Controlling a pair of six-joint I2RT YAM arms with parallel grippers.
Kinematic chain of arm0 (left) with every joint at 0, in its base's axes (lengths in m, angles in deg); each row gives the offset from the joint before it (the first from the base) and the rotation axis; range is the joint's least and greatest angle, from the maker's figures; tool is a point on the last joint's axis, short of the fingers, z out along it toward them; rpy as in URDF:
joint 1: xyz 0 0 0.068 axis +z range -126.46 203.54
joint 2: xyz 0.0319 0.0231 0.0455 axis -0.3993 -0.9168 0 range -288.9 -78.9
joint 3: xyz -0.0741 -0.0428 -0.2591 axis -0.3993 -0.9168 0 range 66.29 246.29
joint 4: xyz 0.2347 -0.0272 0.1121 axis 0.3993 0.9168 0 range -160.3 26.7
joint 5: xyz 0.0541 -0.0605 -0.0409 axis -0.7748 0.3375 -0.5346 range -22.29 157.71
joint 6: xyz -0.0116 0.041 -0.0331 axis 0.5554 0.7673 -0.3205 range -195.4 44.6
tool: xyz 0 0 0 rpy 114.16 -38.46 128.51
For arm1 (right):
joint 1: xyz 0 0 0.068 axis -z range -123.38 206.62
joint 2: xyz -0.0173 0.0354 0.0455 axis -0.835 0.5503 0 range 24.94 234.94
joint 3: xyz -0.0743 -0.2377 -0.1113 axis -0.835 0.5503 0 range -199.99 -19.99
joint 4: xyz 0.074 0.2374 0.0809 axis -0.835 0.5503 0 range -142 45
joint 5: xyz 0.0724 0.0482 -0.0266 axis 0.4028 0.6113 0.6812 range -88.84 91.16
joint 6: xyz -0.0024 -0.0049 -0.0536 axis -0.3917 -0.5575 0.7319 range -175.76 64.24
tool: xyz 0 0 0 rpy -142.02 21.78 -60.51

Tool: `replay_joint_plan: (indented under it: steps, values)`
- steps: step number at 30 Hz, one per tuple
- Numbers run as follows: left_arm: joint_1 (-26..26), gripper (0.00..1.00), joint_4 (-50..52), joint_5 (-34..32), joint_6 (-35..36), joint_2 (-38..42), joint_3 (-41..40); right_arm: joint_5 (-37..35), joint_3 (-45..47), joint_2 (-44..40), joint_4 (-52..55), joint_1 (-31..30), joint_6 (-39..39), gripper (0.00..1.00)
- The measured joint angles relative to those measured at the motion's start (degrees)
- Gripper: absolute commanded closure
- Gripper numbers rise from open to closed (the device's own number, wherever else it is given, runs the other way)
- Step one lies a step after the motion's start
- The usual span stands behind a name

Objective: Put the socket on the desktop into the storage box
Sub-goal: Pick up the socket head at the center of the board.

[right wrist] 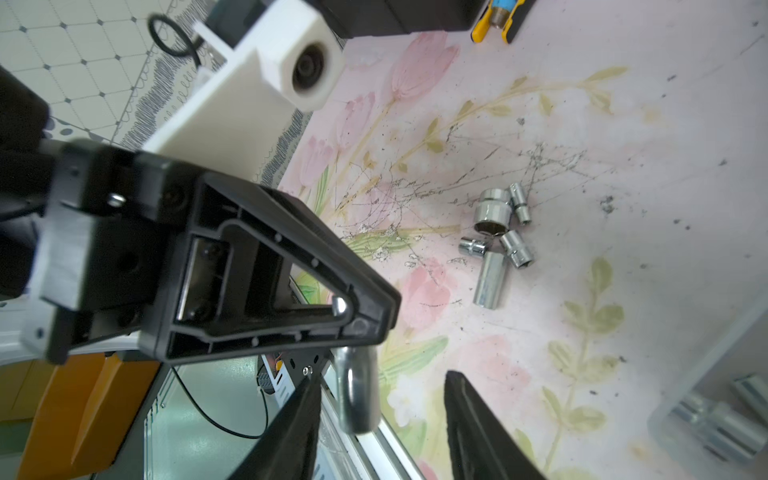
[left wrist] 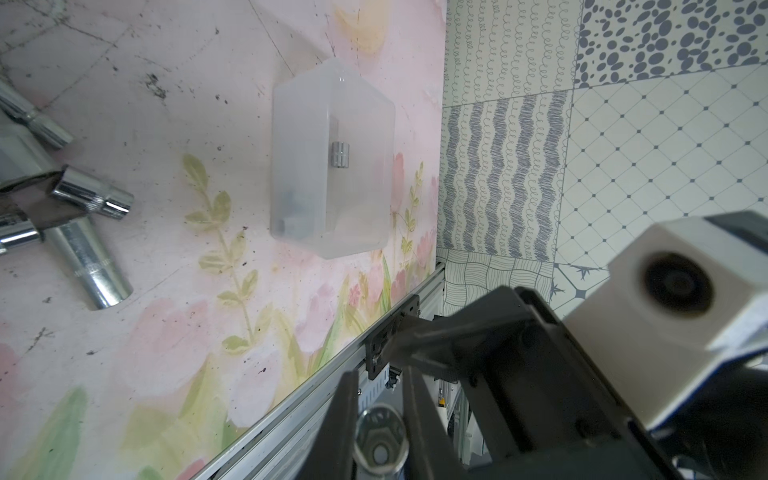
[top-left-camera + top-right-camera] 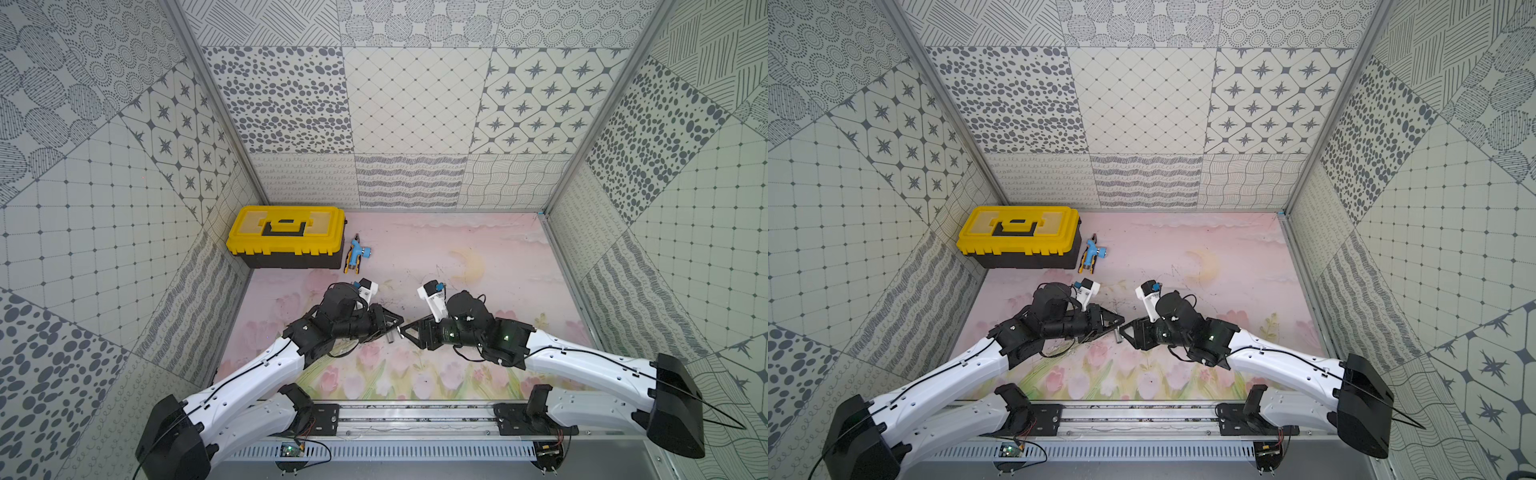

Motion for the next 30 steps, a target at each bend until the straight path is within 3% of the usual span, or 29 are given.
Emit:
replay_joint_plan:
  steps: [3,9,17,30]
  values:
    - [0.9,1.00,-3.7,2.1,-2.0,0.0,-1.8,6.8,3.6,-2.5,-3.9,4.8,-2.3,0.39]
    - [1.6,1.00,-11.1,5.5,-5.4,0.1,-4.2,15.6,5.9,-4.1,-10.7,5.3,-5.6,0.45]
    - [1.8,1.00,-18.6,8.9,-8.8,0.0,-5.1,17.9,6.1,-2.0,-14.2,5.4,-7.5,0.52]
    - [1.8,1.00,-22.8,9.8,-10.6,0.5,-6.1,18.9,6.1,-1.5,-15.9,5.4,-8.2,0.91]
